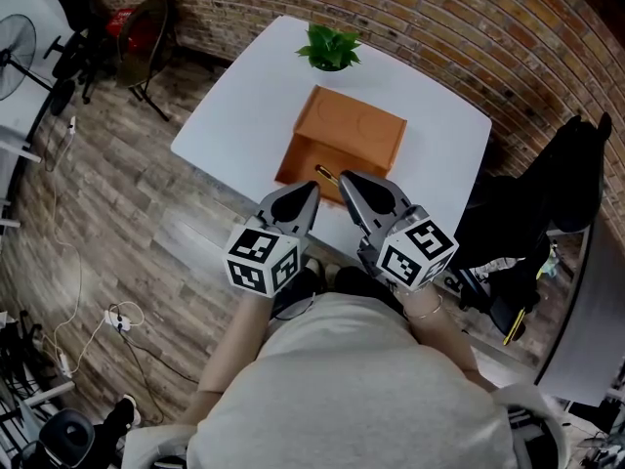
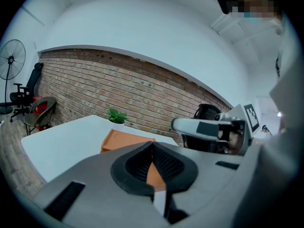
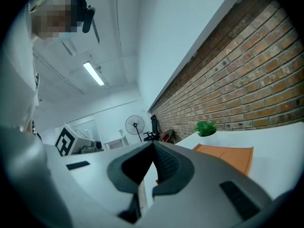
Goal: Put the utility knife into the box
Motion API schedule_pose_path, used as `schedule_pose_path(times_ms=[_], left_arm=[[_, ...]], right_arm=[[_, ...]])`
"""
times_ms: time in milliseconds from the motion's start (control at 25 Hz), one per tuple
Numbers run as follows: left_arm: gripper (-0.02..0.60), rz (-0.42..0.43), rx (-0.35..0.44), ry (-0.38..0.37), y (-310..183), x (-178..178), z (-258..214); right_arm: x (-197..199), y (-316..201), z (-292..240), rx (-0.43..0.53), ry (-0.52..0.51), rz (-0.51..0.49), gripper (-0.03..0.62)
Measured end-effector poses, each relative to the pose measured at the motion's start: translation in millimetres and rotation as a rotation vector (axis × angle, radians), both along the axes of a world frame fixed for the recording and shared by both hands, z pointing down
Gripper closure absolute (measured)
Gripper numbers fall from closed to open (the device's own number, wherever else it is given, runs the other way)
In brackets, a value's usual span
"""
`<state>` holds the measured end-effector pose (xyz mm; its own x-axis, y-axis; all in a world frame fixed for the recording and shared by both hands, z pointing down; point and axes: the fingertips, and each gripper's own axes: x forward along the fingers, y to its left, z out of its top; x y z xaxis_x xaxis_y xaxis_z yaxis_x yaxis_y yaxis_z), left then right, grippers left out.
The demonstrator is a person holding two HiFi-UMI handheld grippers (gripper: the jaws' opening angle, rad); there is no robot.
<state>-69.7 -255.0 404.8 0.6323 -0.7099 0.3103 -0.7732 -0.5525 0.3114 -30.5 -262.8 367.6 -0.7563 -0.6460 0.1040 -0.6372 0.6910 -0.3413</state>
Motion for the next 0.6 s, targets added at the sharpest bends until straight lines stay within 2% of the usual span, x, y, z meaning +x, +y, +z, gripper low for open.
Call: schedule_pose_path(times_ms=[280,600], left_arm=[[0.575,-0.002,0.003,-0.005,1.4,-4.3,-1.8],[0.575,0.004,0.001,-0.011,1.4,-3.2,-1.9]], right_arm=[[0.8,0.0,7.7,-0.026,0.024,0.016,0.595],[1.2,1.2,11.1,-0.042,0.005,0.007,0.595]])
